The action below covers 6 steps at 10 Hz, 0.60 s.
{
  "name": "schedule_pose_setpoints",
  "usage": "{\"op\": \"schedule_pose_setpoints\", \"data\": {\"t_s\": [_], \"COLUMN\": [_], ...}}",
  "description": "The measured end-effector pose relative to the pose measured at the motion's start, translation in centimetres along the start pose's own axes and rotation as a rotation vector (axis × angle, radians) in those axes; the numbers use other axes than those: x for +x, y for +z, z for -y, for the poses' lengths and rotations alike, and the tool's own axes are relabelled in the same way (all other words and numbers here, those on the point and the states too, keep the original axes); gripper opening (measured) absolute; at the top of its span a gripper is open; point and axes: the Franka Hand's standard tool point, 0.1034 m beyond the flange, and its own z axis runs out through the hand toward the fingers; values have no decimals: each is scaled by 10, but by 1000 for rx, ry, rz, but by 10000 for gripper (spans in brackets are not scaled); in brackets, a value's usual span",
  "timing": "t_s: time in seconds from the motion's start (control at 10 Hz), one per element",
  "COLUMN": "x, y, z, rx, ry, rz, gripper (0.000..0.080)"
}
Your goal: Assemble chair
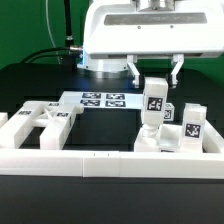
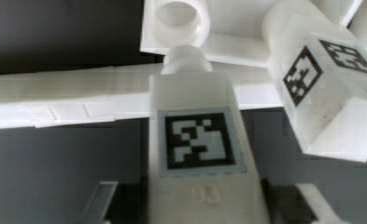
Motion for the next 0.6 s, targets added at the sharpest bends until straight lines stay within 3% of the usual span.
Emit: {"op": "schedule_pose_setpoints", "data": {"t_s": [0.6], "x": [-12], "y": [4], "z": [5], "rx": [0], "ry": [-20], "rz": [17], "gripper": [288]}}
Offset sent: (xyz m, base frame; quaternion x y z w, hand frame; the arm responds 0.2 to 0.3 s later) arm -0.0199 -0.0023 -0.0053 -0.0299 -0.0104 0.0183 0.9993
